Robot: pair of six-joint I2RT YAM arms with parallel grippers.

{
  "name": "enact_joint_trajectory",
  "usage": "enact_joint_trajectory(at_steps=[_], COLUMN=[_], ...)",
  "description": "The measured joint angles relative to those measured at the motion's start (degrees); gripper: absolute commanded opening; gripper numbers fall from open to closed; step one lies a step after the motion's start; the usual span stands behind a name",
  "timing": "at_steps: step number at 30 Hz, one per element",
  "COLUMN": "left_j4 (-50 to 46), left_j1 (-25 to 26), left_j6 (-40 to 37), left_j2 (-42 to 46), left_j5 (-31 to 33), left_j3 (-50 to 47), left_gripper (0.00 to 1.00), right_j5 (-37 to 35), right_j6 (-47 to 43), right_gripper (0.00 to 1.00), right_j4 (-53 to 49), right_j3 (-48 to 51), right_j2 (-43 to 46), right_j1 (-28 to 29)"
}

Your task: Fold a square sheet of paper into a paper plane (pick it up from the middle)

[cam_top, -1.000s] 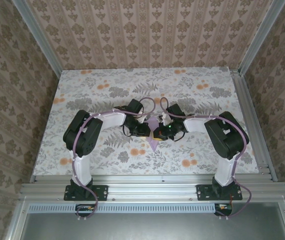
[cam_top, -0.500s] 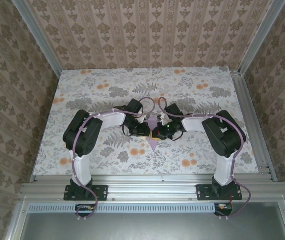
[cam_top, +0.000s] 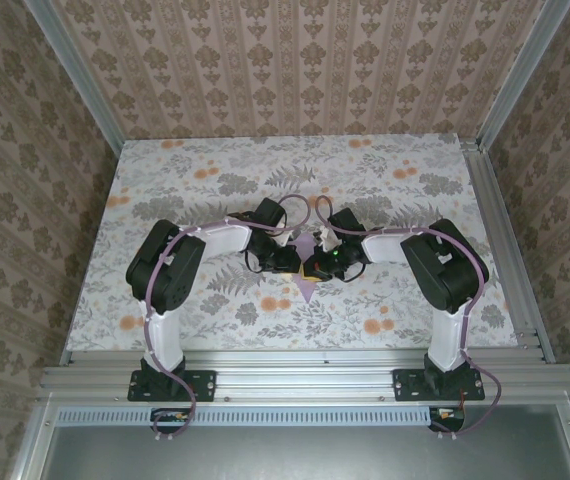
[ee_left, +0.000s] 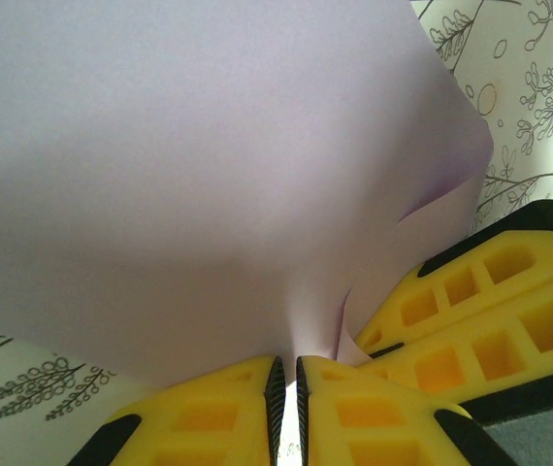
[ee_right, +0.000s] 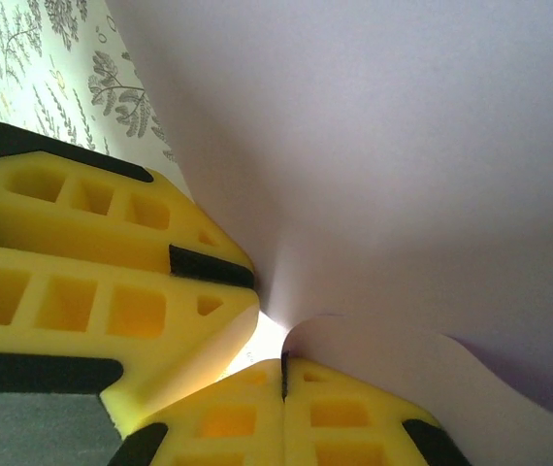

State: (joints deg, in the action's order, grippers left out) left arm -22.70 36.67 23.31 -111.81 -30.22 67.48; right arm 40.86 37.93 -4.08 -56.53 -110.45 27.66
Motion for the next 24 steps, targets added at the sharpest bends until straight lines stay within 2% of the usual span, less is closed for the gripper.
enact_joint_trajectory(at_steps=[14, 24], left_j4=[-0.6, -2.8], left_j1=[-0.4, -3.8], left_j6=[0.0, 0.0], left_j2=[0.1, 0.0], left_j5=[-0.5, -0.4], left_j3=[0.3, 1.9], left_gripper=[0.17, 0.16], right_j5=[-1.5, -1.9], right_j6=[-2.5, -3.7], right_gripper=[0.04, 0.05], right_j4=[-2.7, -3.5], right_j3=[-1.2, -1.6], right_j2=[-0.3, -0.3], right_j1=[0.3, 0.3])
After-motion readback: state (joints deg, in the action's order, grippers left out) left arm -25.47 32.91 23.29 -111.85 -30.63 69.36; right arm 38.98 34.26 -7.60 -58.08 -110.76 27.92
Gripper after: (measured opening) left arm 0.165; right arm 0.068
